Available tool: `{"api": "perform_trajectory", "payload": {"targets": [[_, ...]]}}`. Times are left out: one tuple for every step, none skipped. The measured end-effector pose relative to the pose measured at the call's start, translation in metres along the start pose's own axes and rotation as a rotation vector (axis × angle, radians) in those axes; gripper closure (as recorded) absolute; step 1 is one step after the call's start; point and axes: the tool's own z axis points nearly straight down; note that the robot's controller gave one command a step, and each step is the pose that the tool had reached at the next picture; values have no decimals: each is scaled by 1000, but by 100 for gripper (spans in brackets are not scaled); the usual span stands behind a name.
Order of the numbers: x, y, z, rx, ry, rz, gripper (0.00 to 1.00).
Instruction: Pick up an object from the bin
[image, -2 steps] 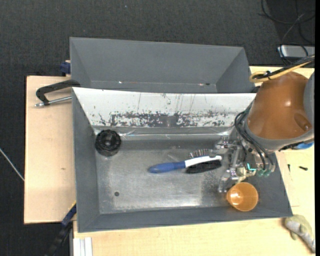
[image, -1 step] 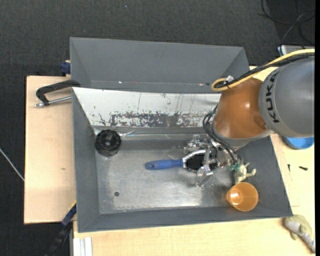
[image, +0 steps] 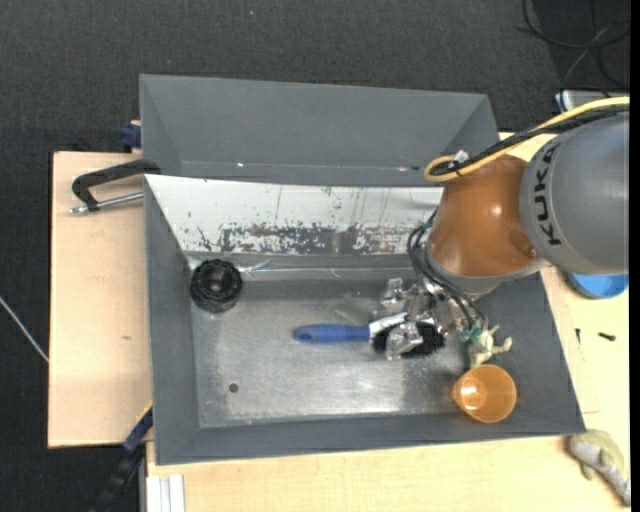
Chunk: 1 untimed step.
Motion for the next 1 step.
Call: {"api": "perform_trajectory", "payload": {"targets": [[-1,8,-121,2,-9,-90,100]]}}
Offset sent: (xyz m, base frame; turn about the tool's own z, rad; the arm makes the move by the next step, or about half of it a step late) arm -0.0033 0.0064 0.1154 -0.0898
